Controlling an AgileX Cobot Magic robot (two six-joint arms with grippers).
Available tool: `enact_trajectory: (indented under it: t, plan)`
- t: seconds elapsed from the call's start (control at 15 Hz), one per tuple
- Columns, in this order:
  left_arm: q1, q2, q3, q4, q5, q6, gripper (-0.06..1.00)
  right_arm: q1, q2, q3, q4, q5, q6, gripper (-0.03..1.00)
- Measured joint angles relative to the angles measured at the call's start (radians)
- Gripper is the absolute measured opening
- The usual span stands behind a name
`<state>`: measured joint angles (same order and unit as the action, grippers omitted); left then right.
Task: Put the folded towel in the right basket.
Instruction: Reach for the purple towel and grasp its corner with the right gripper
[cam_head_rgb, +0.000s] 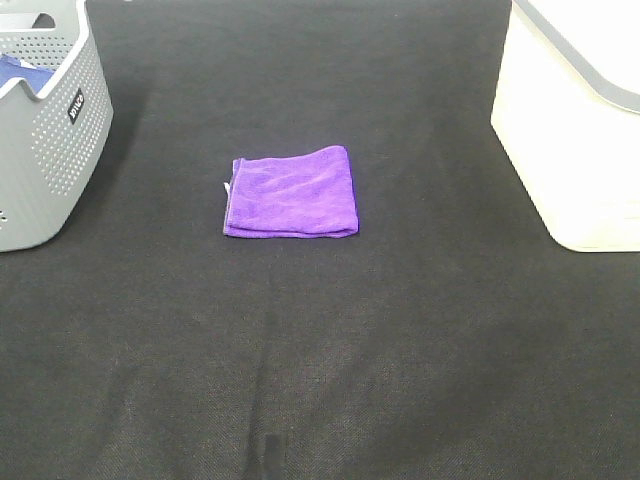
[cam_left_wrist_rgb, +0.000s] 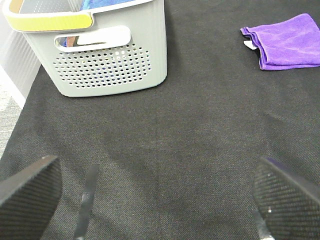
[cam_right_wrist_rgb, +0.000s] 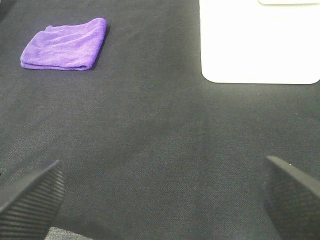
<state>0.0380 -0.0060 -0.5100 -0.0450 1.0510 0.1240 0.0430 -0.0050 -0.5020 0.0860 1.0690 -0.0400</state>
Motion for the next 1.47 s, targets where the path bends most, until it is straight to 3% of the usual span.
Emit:
enact_trajectory:
  t: [1.47]
  plan:
    - [0.000,0.000,0.000,0.000,0.000,0.000,0.97,0.000,0.000,0.000,0.000,0.000,0.000,0.97]
